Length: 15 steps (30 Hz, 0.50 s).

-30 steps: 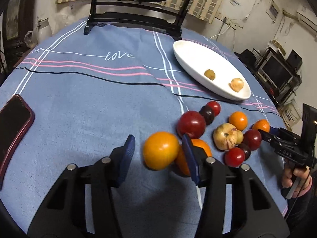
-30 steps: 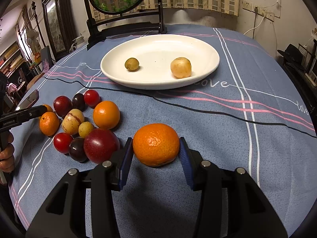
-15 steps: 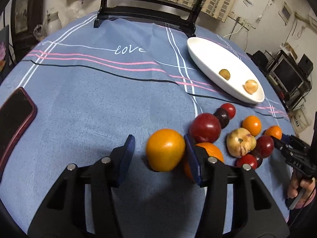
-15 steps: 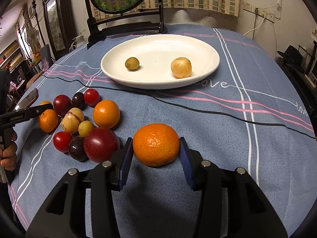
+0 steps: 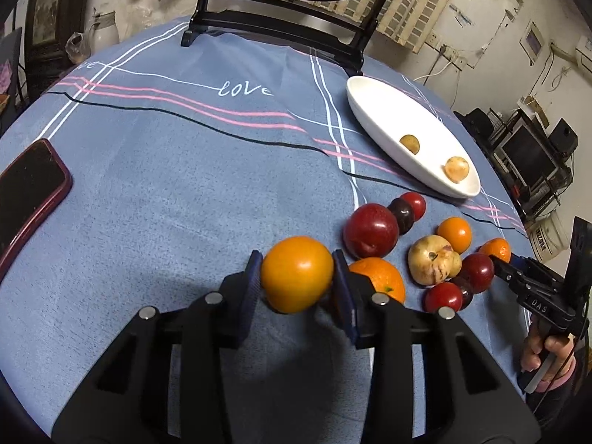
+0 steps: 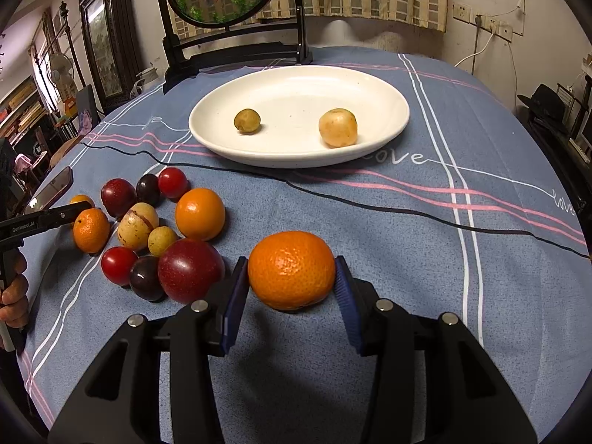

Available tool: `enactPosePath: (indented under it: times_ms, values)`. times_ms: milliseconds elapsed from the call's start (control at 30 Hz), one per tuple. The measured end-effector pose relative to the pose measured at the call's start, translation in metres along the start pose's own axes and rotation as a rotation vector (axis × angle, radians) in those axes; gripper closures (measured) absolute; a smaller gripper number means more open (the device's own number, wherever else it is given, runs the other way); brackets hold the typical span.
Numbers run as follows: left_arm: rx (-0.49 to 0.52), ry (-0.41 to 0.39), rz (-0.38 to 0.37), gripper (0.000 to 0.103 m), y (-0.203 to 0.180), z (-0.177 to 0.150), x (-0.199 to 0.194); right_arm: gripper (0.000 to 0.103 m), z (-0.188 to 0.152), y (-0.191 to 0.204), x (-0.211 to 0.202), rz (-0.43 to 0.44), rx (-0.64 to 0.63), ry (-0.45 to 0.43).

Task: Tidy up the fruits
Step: 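Grasp the yellow-orange fruit with the left gripper while the right holds the tangerine, then carry both fruits onto the white plate and open both grippers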

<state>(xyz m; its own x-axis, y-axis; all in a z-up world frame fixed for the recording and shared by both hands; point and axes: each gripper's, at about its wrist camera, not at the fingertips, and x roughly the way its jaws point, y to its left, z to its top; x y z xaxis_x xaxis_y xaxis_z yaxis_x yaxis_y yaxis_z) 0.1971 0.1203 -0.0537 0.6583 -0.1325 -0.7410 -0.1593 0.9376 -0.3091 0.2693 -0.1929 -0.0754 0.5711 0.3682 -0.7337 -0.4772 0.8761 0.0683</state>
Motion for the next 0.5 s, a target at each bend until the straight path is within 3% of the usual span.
enactPosePath:
  times_ms: [133, 267, 400, 500]
  values:
    - [0.034, -0.051, 0.008, 0.064, -0.007, 0.000, -0.009, 0.057, 0.001, 0.000, -0.006, 0.003, -0.003, -0.031]
    - [0.040, -0.095, -0.016, 0.064, -0.016, 0.009, -0.014, 0.057, 0.008, 0.000, -0.017, 0.000, 0.000, -0.114]
    - [0.069, -0.093, -0.081, 0.064, -0.046, 0.042, -0.001, 0.057, 0.025, -0.008, -0.014, -0.009, 0.039, -0.179]
    - [0.118, -0.098, -0.100, 0.064, -0.075, 0.067, 0.010, 0.057, 0.047, -0.012, -0.003, 0.032, 0.088, -0.194]
